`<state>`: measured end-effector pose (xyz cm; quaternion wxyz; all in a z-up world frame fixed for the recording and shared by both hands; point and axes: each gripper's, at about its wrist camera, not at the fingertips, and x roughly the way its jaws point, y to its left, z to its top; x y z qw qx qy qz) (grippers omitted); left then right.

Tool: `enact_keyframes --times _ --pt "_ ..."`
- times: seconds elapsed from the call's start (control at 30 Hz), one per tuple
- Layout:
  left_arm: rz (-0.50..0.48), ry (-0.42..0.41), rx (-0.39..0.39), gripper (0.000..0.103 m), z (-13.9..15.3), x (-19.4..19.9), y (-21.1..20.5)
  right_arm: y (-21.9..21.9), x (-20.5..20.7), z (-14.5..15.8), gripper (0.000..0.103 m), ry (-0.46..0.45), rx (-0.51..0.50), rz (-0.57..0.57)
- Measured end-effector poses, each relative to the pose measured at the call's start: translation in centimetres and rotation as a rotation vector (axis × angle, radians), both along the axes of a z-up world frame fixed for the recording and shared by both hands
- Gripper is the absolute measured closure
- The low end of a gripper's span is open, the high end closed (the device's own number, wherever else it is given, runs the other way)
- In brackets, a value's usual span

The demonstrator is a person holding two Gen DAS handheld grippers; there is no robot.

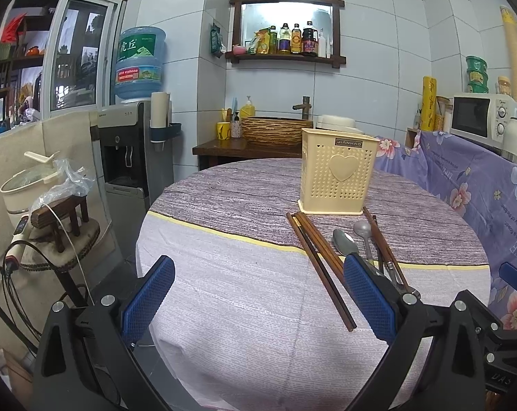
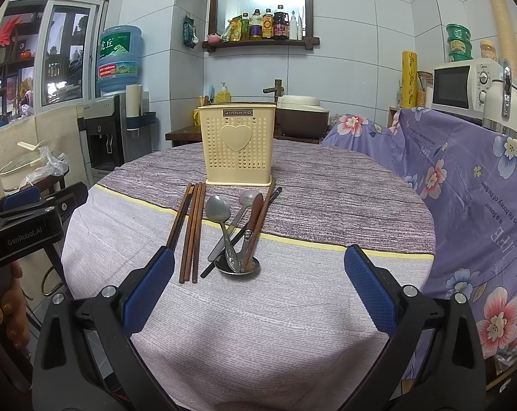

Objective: Organize utensils

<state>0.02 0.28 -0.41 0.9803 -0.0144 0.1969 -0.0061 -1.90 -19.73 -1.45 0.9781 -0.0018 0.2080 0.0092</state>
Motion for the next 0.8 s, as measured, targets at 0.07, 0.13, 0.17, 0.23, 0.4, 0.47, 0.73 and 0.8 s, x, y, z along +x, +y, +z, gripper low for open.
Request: enact_keyframes --times 0.07,0.13,0.17,0.23,0.4,0.47,0.73,0.8 --pt "-0.003 0.0 -0.002 0.005 0.01 0.0 0.01 0.01 -0.02 -0.01 0.005 0.0 0.0 0.0" --pt "-0.005 0.002 -0.003 0.005 0.03 0.03 0.02 0.02 -0.02 -0.01 0.005 0.0 0.0 0.0" --pt "-0.005 0.003 -0.004 0.005 0.05 0.02 0.02 0.03 -0.03 -0.01 0.005 0.0 0.0 0.0" --pt "-0.004 0.002 -0.003 0.005 0.05 0.03 -0.01 0.07 -0.04 -0.04 0.005 -0.001 0.0 0.0" --pt "-0.004 0.002 -0.002 0.005 0.07 0.04 -0.05 0.12 -0.03 0.05 0.005 0.0 0.001 0.0" --pt "-0.003 0.002 -0.004 0.005 0.11 0.05 -0.03 0.25 -0.04 0.09 0.005 0.0 0.0 -0.001" --pt "-0.005 0.002 -0.005 0.005 0.23 0.14 -0.13 -0.38 -0.06 0.16 0.005 -0.002 0.005 -0.011" --pt "-0.006 0.002 -0.006 0.005 0.21 0.14 -0.14 -0.43 -0.09 0.24 0.005 -0.003 0.005 -0.013"
